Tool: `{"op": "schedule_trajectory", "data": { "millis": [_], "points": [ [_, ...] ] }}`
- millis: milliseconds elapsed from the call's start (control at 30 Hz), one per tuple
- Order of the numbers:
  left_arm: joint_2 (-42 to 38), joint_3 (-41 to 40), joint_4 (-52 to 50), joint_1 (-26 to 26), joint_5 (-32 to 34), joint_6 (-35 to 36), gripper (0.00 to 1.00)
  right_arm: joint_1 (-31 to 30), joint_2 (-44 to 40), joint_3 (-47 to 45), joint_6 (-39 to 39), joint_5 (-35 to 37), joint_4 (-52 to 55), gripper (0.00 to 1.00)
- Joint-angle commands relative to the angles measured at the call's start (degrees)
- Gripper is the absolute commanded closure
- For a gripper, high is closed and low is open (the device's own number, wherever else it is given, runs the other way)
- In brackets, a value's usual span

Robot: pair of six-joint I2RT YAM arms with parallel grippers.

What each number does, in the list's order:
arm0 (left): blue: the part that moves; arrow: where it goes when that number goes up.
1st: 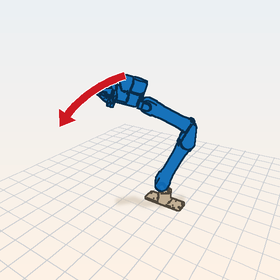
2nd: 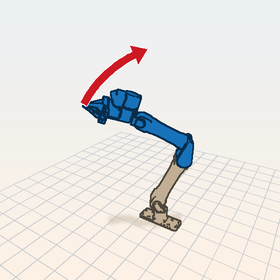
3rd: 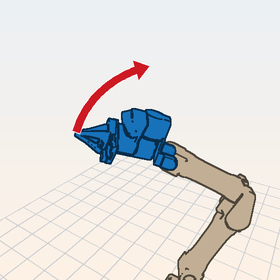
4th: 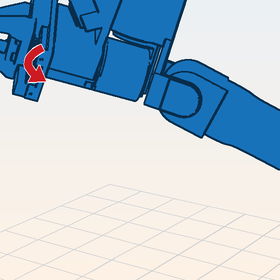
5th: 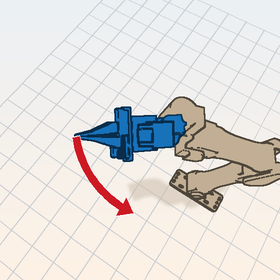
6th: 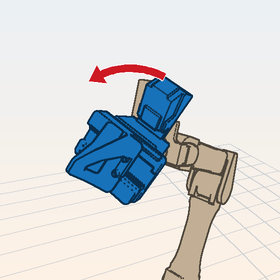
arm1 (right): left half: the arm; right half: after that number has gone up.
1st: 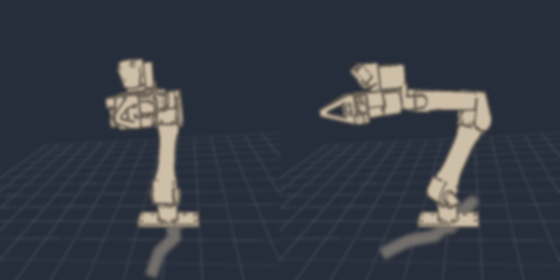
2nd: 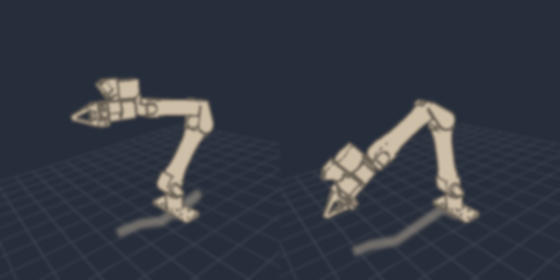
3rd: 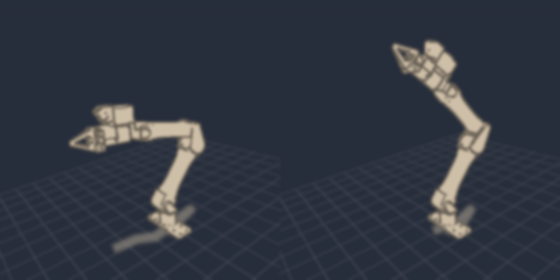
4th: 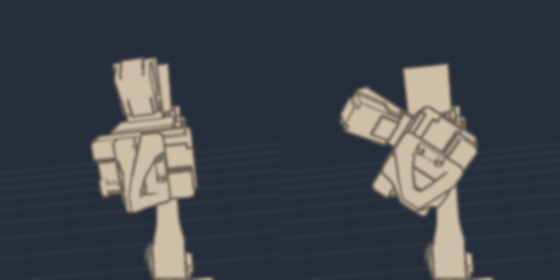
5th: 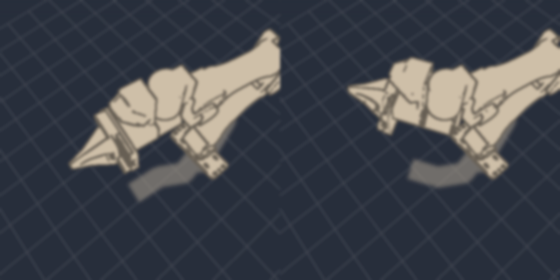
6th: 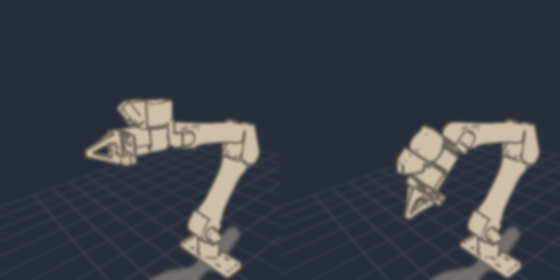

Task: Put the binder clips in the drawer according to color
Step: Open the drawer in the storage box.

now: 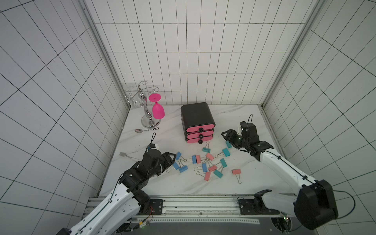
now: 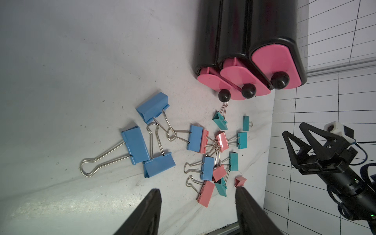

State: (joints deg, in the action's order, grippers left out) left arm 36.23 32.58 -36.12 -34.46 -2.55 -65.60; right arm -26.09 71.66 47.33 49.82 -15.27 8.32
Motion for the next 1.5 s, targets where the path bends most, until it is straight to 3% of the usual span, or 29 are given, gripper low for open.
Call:
{"op": "schedule_trajectory", "data": {
  "millis": [0, 400, 1000, 1133, 1367, 1467],
  "points": [
    [-0.66, 1.70, 3.78, -0.18, 1.52, -0.67, 0.39, -3.61, 4.14, 4.28, 1.49, 1.45, -3.98, 0.41],
    [-5.67, 1.42, 4.76, -0.17, 6.19, -1.71, 0.36, -10.95, 17.69, 17.60, 1.77, 2.87, -1.96, 0.43],
    [-7.97, 0.02, 3.06, 1.03, 6.35, -3.53, 0.34, -13.46, 25.57, 23.72, 1.47, 2.35, -0.94, 0.47],
    [-8.67, -0.24, 2.55, 1.92, 5.66, -3.66, 0.34, -13.71, 26.91, 24.83, 1.43, 2.17, -1.01, 0.50],
    [-9.29, -0.54, 2.22, 4.78, 2.91, -3.51, 0.34, -13.95, 26.89, 24.78, 2.02, 2.43, -1.02, 0.68],
    [-9.27, -0.53, 2.21, 5.76, 1.84, -3.27, 0.33, -14.26, 25.97, 23.78, 2.29, 2.70, -1.28, 0.71]
  ]
}}
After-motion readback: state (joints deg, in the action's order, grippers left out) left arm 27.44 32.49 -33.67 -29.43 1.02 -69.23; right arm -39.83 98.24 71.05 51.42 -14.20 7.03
